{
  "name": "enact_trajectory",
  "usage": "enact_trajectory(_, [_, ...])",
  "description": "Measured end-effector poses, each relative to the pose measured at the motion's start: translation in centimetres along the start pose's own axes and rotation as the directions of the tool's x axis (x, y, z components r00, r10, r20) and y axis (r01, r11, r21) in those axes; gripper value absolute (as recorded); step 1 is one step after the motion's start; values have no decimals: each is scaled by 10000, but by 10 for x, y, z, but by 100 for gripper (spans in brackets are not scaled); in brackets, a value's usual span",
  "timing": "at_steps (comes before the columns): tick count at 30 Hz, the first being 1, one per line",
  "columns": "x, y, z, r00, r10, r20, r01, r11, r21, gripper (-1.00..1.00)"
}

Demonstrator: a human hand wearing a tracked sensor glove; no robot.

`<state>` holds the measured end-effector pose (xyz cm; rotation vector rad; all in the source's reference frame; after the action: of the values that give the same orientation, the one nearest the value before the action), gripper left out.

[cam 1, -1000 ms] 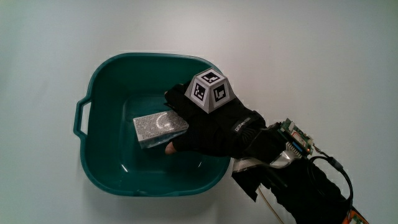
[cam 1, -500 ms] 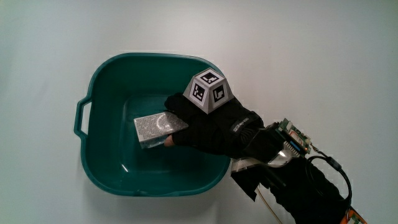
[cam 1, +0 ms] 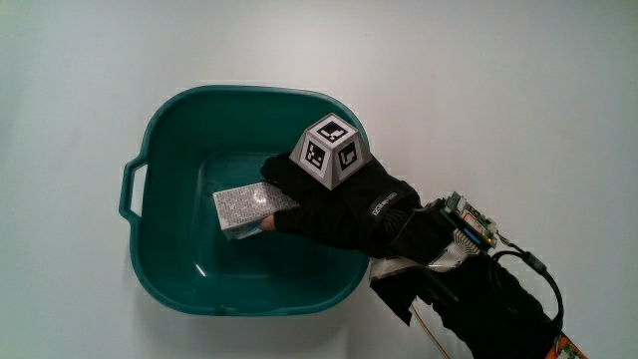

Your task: Pick milk from plate

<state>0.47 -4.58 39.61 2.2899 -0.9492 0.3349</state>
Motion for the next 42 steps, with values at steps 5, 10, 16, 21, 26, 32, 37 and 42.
enact_trajectory(5, [-3, -2, 0, 9999, 115, 66, -116, 9999, 116, 100])
enact_trajectory(10, [-5, -7, 5, 9996, 285, -64, -282, 9991, 329, 100])
enact_trajectory(16, [-2, -15, 14, 9993, 337, -145, -329, 9982, 502, 100])
enact_trajectory(21, [-2, -26, 25, 9995, 298, 40, -300, 9966, 773, 100])
enact_trajectory(26, [3, -38, 34, 9989, 397, -250, -370, 9944, 992, 100])
enact_trajectory(32, [8, -53, 44, 9965, 473, -682, -377, 9899, 1368, 100])
enact_trajectory(37, [14, -64, 49, 9927, 982, -701, -872, 9854, 1463, 100])
enact_trajectory(42, [20, -83, 59, 9891, 1300, -694, -1132, 9717, 2075, 100])
